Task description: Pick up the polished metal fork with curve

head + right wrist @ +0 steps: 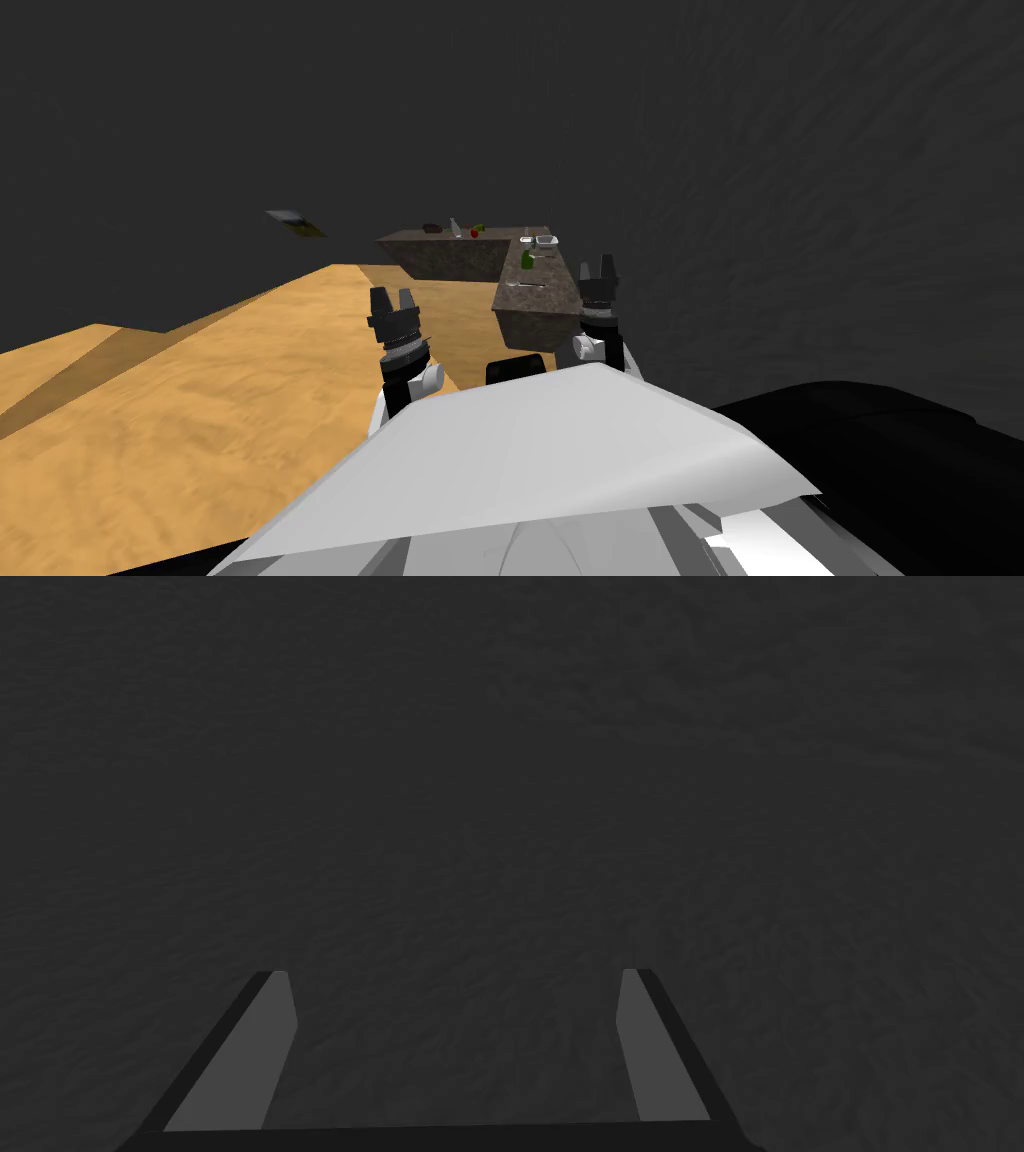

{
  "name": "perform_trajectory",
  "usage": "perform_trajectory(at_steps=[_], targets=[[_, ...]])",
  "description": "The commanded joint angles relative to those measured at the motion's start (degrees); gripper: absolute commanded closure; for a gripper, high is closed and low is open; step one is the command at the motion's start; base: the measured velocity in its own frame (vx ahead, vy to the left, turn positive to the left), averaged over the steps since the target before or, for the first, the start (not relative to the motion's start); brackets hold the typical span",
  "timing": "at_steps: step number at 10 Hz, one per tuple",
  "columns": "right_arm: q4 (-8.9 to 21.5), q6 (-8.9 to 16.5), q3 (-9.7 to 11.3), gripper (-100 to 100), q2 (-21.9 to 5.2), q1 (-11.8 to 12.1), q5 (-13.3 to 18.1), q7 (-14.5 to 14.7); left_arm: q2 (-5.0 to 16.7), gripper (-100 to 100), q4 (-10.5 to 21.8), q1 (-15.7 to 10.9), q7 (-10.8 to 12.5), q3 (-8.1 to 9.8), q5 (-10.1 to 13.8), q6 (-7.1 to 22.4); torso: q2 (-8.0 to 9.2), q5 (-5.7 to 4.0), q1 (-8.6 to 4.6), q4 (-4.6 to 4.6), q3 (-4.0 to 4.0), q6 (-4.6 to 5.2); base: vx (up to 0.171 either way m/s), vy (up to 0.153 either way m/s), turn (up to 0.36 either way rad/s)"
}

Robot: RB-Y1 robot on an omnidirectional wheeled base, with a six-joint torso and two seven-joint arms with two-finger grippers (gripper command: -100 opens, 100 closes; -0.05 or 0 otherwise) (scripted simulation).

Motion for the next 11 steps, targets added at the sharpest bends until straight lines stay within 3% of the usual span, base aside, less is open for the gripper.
perform_trajectory(at_steps=[1, 9, 11], targets=[[0.85, -0.5, -0.54, -100, -2.1, -0.71, 0.41, 0.18, 0.0, 0, 0.0, 0.0, 0.0, 0.0, 0.0, 0.0, 0.0, 0.0, 0.0, 0.0, 0.0, 0.0, -0.009, 0.016, 0.092], [7.91, -4.02, -1.91, -100, -14.02, -3.8, 4.41, 1.69, -0.01, 0, 0.0, -0.01, 0.0, -0.01, 0.0, 0.0, 0.01, 0.06, 0.25, 0.0, 0.01, -0.02, -0.01, 0.054, 0.148], [11.15, -5.16, -1.69, -100, -17.86, -4.38, 6.26, 2.38, 0.0, 0, 0.0, 0.0, 0.0, -0.01, 0.0, 0.0, 0.0, 0.04, 0.16, 0.0, 0.0, -0.01, 0.007, 0.05, 0.19]])
